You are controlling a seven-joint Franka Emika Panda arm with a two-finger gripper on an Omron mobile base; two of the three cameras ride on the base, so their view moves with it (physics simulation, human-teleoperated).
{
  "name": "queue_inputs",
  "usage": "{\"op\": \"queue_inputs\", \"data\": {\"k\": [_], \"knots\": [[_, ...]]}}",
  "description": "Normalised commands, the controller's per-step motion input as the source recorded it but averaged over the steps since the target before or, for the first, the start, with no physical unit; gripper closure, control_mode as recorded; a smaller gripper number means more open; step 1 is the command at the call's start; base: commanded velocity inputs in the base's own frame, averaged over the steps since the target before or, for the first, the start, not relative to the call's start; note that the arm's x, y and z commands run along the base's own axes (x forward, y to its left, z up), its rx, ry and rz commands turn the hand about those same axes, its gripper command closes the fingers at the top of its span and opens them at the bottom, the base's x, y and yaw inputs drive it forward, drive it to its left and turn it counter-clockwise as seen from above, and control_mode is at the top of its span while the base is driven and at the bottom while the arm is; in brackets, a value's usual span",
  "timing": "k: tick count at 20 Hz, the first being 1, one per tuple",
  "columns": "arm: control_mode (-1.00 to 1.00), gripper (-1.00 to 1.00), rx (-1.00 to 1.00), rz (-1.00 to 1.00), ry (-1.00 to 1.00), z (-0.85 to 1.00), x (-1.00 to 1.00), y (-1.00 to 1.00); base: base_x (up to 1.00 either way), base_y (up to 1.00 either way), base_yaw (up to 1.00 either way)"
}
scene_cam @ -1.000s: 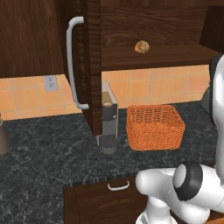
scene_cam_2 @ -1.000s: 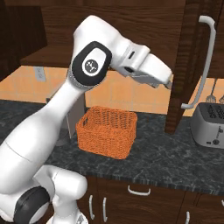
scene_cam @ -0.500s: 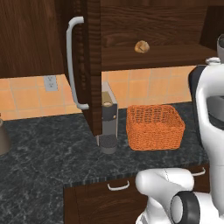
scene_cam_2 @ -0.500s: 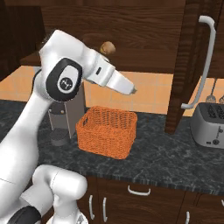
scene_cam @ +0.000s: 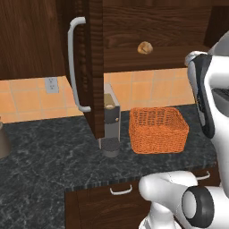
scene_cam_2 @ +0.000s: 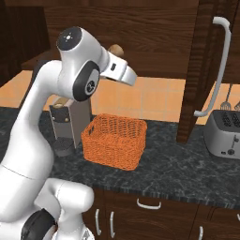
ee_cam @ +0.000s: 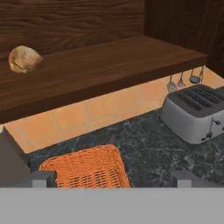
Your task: Open the cabinet, pick up the bread from the cabinet and place it in the basket. Then move the basket to the dining counter.
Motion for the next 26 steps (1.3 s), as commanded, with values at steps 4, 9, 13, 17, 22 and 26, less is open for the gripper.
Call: {"op": "queue_inputs", "data": {"k": [4, 9, 13, 17, 22, 26], "knots": [[-1.00, -1.00, 0.00, 0.22, -0.03, 0.03, 0.99, 0.72, 0.00, 0.00, 0.00], [-1.00, -1.00, 0.00, 0.07, 0.00, 0.05, 0.93, 0.54, 0.00, 0.00, 0.00], [-1.00, -1.00, 0.00, 0.00, 0.02, 0.16, 0.73, 0.47, 0.00, 0.00, 0.00], [-1.00, -1.00, 0.00, -0.01, 0.02, -0.08, 0.80, 0.23, 0.00, 0.00, 0.00], [-1.00, -1.00, 0.01, 0.00, 0.00, 0.03, 0.60, 0.00, 0.00, 0.00, 0.00], [-1.00, -1.00, 0.00, 0.00, 0.00, 0.00, 0.67, 0.09, 0.00, 0.00, 0.00]]}}
